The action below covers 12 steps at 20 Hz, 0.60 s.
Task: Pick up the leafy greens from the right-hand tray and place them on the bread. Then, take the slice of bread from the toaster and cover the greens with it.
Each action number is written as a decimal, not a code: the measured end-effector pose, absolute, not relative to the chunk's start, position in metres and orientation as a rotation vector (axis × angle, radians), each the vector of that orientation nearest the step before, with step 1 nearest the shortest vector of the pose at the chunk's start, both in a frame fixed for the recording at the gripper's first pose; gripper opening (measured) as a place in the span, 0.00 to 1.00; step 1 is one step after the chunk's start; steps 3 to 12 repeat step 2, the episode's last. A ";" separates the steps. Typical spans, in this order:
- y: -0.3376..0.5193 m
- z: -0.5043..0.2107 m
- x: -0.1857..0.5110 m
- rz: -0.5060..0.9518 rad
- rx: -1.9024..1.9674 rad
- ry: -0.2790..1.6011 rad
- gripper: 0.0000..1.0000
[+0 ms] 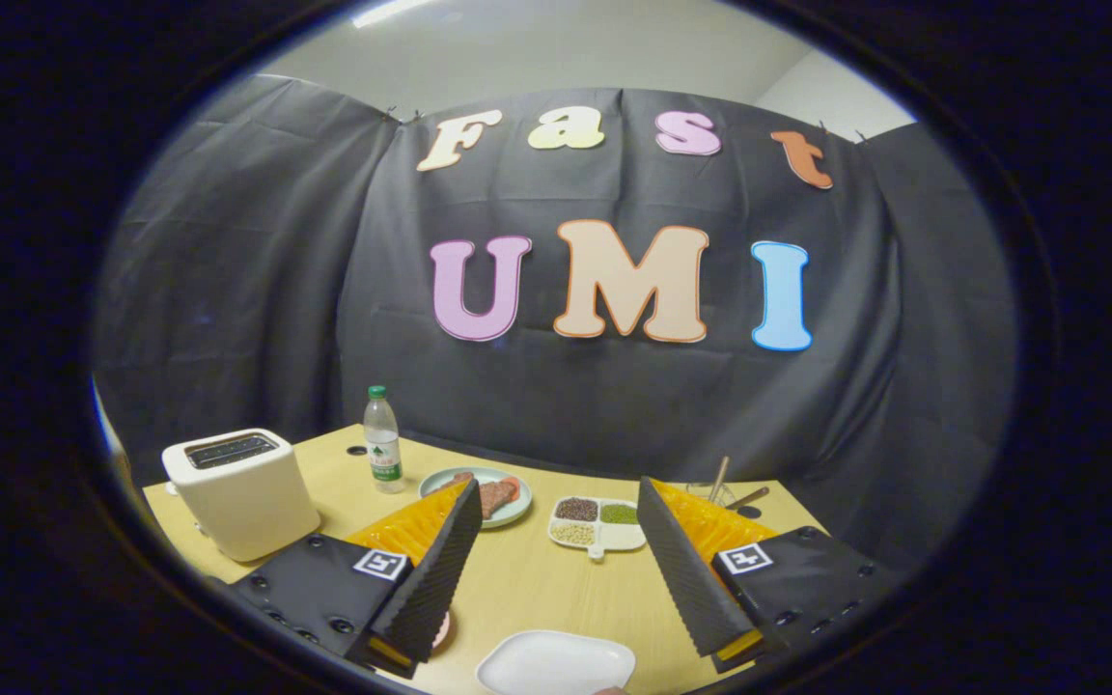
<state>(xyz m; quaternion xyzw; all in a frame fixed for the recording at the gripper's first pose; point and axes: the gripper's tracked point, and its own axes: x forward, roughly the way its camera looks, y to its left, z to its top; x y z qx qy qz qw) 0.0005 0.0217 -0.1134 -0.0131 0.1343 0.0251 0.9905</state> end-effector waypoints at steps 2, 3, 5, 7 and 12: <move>0.026 -0.105 0.004 0.054 -0.004 0.256 1.00; 0.026 -0.105 0.004 0.054 -0.004 0.256 1.00; 0.026 -0.105 0.004 0.054 -0.004 0.256 1.00; 0.026 -0.105 0.004 0.054 -0.004 0.256 1.00; 0.026 -0.105 0.004 0.054 -0.004 0.256 1.00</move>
